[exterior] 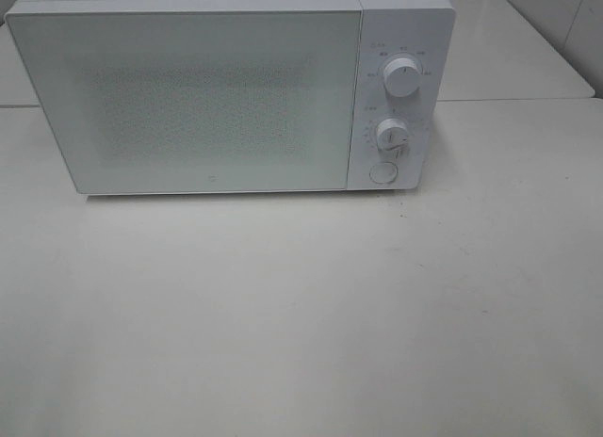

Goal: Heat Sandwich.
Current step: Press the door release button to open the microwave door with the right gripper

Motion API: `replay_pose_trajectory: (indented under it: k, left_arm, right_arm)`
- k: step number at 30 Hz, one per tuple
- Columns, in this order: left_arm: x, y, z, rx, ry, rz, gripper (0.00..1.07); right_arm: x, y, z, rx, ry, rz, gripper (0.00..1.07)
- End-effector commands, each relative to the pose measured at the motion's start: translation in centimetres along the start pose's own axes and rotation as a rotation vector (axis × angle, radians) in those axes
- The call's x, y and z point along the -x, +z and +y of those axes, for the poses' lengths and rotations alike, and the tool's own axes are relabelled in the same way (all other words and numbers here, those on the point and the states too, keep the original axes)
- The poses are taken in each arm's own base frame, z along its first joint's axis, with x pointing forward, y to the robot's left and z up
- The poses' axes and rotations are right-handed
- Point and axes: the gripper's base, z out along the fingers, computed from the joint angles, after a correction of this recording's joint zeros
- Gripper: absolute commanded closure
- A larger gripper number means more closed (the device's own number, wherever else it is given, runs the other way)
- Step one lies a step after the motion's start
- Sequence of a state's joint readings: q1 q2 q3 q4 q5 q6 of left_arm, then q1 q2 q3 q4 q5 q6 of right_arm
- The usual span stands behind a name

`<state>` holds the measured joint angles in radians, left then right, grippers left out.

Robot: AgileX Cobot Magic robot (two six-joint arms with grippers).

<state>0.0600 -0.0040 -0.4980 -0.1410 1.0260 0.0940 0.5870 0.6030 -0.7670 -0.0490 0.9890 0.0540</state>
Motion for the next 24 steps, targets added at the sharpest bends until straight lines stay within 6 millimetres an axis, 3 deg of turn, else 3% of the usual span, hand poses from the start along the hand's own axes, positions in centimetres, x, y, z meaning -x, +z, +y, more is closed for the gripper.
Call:
replay_pose_trajectory:
  k: [1,11,24]
  left_arm:
    - [-0.3,-0.3,0.0,0.001,0.000,-0.019,0.05]
    - [-0.3,-0.3,0.0,0.001,0.000,-0.019,0.05]
    - [-0.3,-0.3,0.0,0.001,0.000,-0.019,0.05]
  right_arm:
    - [-1.5,-1.1,-0.2,-0.007,0.002,-0.042,0.31]
    - [-5.5,-1.2,-0.3,-0.008,0.009,-0.079,0.31]
    - [-7.8,-0.6,-0.8,-0.149,0.162,-0.055,0.31]
